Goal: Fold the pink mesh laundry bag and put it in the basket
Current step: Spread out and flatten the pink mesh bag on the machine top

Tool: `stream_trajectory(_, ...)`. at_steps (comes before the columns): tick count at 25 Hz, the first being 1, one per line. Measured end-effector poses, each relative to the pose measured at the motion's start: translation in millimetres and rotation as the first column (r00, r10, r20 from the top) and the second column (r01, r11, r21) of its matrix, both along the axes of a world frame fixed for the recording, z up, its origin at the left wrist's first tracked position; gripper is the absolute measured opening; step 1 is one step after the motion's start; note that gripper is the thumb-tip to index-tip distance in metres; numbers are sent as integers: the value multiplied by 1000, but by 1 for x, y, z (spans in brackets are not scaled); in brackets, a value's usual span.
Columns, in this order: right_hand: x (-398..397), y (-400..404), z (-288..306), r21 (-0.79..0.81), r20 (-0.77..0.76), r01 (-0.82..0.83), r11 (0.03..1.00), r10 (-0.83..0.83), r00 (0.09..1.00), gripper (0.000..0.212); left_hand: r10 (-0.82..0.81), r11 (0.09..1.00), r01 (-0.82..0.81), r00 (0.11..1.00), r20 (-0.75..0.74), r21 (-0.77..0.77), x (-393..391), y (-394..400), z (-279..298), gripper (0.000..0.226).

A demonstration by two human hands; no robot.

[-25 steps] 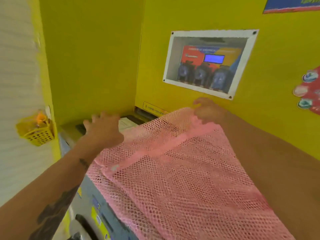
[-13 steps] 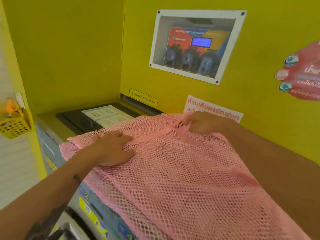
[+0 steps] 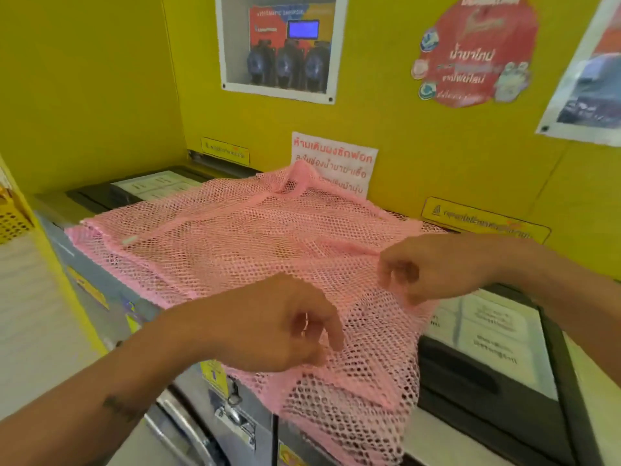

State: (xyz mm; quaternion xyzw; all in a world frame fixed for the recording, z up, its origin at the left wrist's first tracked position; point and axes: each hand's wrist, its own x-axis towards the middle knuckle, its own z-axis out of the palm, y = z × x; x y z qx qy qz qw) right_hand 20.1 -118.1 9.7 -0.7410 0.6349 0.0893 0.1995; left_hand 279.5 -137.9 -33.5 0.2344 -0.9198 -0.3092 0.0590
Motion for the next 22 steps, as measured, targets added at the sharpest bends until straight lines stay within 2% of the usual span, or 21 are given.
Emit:
stream_trajectory(3, -5, 29, -20, -35, 7, -92, 995, 92, 996, 32, 23, 999, -21, 998, 60, -37, -20, 25, -17, 19)
stream_trajectory(5, -5, 40, -32, -106, 53, -167, 980, 173, 983, 29, 102, 993, -102, 995, -13, -56, -26, 34, -25, 13)
stream_trajectory(8, -4, 49, -43, -254, 177, -177, 951, 226, 958, 7, 231, 971, -237, 961, -151, -23, -18, 43, -24, 10)
stream_trajectory(11, -5, 56, -33, -333, 261, -166, 928, 259, 930, 8, 313, 948, -318, 921, -233, 15, -6, 55, -9, 6)
stream_trajectory(14, 3, 67, -26, -354, 273, -235, 905, 340, 900, 9, 351, 932, -362, 897, -269, 9, 7, 64, 6, 4)
stream_trajectory(17, 13, 77, -34, -295, 252, -279, 914, 356, 900, 7, 372, 927, -374, 914, -162, 21, 15, 74, 8, 7)
stream_trajectory(19, 11, 77, -33, -185, 263, -312, 932, 353, 898, 13, 356, 933, -359, 932, 66, 27, 15, 83, 1, 9)
stream_trajectory(21, -7, 63, -31, -279, 276, -206, 938, 284, 918, 18, 326, 939, -344, 906, 268, 23, 13, 91, -4, 14)
stream_trajectory(22, -22, 50, -31, -360, 251, -111, 927, 210, 945, 22, 329, 936, -351, 900, 285, 26, 12, 93, -4, 16)
